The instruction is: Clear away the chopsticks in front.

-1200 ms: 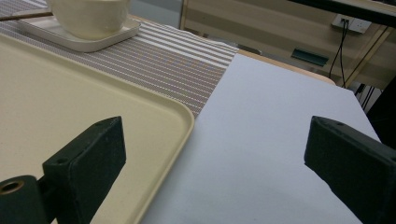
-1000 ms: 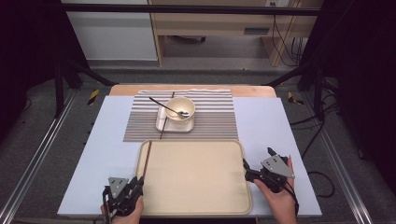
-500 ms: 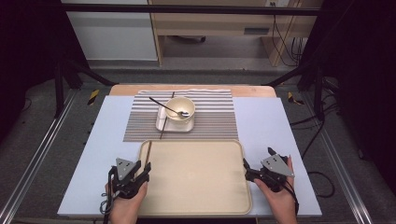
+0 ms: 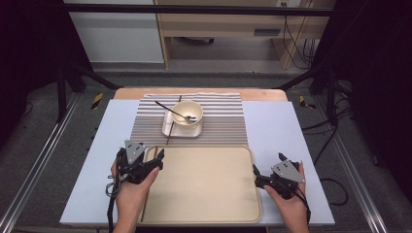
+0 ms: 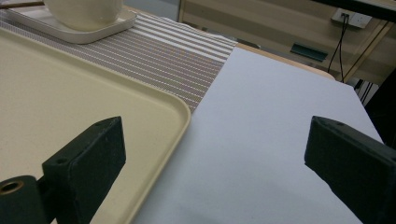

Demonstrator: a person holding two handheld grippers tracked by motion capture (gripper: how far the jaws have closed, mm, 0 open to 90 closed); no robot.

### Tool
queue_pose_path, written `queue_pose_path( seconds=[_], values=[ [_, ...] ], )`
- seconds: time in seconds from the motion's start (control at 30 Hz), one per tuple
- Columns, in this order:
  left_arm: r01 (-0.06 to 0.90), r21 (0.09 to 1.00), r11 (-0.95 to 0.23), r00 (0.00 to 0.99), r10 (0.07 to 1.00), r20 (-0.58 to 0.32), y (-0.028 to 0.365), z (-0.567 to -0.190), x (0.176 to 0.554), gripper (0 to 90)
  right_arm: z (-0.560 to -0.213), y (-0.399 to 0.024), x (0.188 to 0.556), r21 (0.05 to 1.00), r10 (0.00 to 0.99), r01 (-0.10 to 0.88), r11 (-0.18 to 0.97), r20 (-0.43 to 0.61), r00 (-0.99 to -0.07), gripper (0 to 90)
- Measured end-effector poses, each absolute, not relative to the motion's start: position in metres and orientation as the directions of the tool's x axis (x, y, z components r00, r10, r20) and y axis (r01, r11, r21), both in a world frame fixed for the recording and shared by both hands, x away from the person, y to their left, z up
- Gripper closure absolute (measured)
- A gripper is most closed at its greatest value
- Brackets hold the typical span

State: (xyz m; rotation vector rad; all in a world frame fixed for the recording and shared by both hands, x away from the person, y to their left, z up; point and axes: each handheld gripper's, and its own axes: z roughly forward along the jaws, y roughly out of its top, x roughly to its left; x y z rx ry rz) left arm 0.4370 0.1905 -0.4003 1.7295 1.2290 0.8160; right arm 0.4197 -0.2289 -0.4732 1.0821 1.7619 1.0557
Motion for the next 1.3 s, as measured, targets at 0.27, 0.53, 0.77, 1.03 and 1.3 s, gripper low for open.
queue_pose_path(
  seconds=[0.27,0.53,0.77,1.03,1.3],
  values=[
    [0.398,0.883,-0.251,0.403,0.912,0.078,0.179,-0.399,0.466,13.2,-0.478,-0.229,0.425,0.913,0.928,0.286,0.291,-0.197,-0.315,5.7],
    [0.391,0.863,-0.319,0.461,0.88,0.116,0.172,-0.399,0.491,12.6,-0.476,-0.232,0.422,0.92,0.931,0.267,0.287,-0.202,-0.305,6.2],
    [0.392,0.865,-0.312,0.499,0.862,0.085,0.169,-0.399,0.509,16.7,-0.475,-0.229,0.421,0.921,0.928,0.255,0.293,-0.209,-0.309,6.3],
    [0.398,0.857,-0.328,0.501,0.86,0.096,0.17,-0.395,0.526,20.9,-0.467,-0.23,0.416,0.947,0.925,0.181,0.263,-0.195,-0.326,7.1],
    [0.387,0.866,-0.316,0.499,0.862,0.091,0.173,-0.399,0.538,26.6,-0.463,-0.231,0.413,0.957,0.917,0.136,0.256,-0.195,-0.349,4.4]
  ],
)
